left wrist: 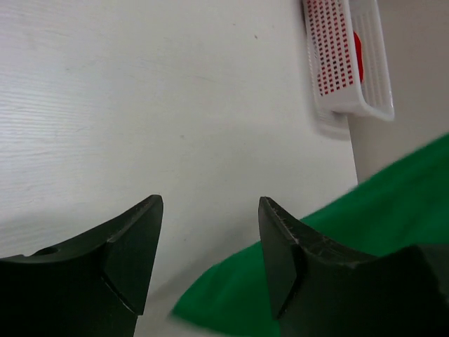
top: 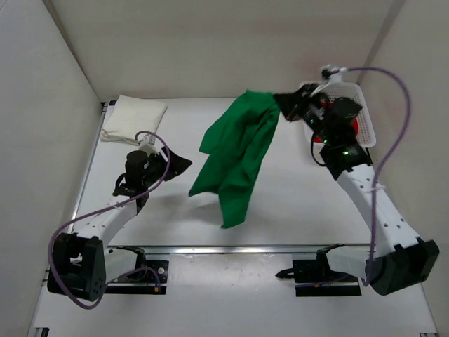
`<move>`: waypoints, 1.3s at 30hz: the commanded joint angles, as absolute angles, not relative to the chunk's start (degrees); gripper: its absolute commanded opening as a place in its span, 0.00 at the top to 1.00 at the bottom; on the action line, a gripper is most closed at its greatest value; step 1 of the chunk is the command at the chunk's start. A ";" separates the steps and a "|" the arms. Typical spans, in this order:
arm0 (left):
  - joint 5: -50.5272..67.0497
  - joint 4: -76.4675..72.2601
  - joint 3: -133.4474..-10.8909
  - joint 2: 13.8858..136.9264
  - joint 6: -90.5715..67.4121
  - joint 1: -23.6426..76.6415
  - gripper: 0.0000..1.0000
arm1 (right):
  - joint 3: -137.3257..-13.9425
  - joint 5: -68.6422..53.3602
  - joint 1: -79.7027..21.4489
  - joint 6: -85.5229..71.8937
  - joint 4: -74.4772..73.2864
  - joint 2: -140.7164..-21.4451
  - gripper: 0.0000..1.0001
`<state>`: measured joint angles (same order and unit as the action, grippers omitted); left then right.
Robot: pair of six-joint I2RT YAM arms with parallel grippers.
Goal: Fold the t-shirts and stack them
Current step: Move the tshirt to the center of the board, then flatten out the tshirt
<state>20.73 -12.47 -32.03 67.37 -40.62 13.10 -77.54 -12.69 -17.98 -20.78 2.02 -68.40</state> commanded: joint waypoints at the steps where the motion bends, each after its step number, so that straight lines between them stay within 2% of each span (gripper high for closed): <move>1: 22.51 -10.73 -28.75 62.15 -41.05 10.55 0.32 | -60.70 -20.29 -15.13 -33.81 11.76 -72.06 0.98; 3: 20.05 -9.06 -27.42 60.22 -38.69 10.81 0.32 | -54.09 -24.16 -14.16 -35.67 15.72 -75.49 0.93; 5: 16.36 -5.56 -26.89 59.15 -36.84 11.68 0.32 | -49.94 -24.26 -13.27 -34.99 14.50 -78.30 0.78; 6: 15.04 -5.02 -27.07 59.15 -35.70 12.12 0.32 | -49.05 -23.39 -13.18 -34.81 13.02 -78.57 0.75; 8: 12.58 -3.25 -26.72 58.71 -34.63 12.83 0.32 | -46.94 -20.49 -13.62 -33.84 11.87 -77.35 0.58; 9: 11.44 -2.82 -26.63 58.10 -34.19 13.88 0.32 | -46.06 -17.61 -14.32 -32.27 10.82 -76.21 0.56; 10: 10.12 -2.20 -26.28 57.92 -33.75 14.23 0.32 | -45.71 -16.36 -15.89 -30.78 10.11 -75.94 0.56; 12: 7.83 -0.62 -26.11 57.83 -32.62 15.29 0.32 | -46.49 -14.17 -19.58 -28.22 7.58 -76.02 0.72; 14: 5.03 3.57 -26.28 57.40 -30.95 15.12 0.31 | -48.77 -10.65 -26.42 -23.84 4.58 -77.69 0.82; 16: 3.26 7.18 -26.72 56.43 -28.75 14.94 0.29 | -51.05 -6.09 -32.65 -20.68 0.02 -80.59 0.85; 19: -2.96 11.50 -26.72 55.73 -27.43 18.96 0.27 | -55.18 -0.64 -41.89 -16.28 -5.77 -86.46 0.72; 21: -5.53 13.26 -26.20 56.68 -26.72 20.56 0.26 | -57.65 4.21 -45.95 -14.42 -9.13 -89.02 0.59; 24: -7.91 13.62 -25.32 57.48 -26.72 21.44 0.24 | -57.57 9.57 -46.67 -14.94 -10.72 -90.61 0.52; 32: -12.82 10.11 -25.84 65.81 -26.98 25.21 0.19 | -57.30 19.95 -48.34 -16.08 -14.33 -92.72 0.51; 35: -12.74 9.67 -27.06 69.17 -26.72 25.49 0.28 | -56.95 18.46 -47.73 -16.70 -14.58 -93.86 0.52; 37: -11.96 9.06 -27.33 69.96 -26.28 25.40 0.41 | -56.52 19.25 -47.90 -16.79 -13.98 -93.95 0.53; 38: -11.69 8.53 -27.16 69.96 -26.45 25.31 0.44 | -56.69 17.94 -47.64 -16.70 -13.80 -93.96 0.60; 39: -10.56 8.00 -26.90 69.70 -26.02 25.40 0.54 | -56.43 16.10 -46.68 -16.70 -13.19 -93.61 0.64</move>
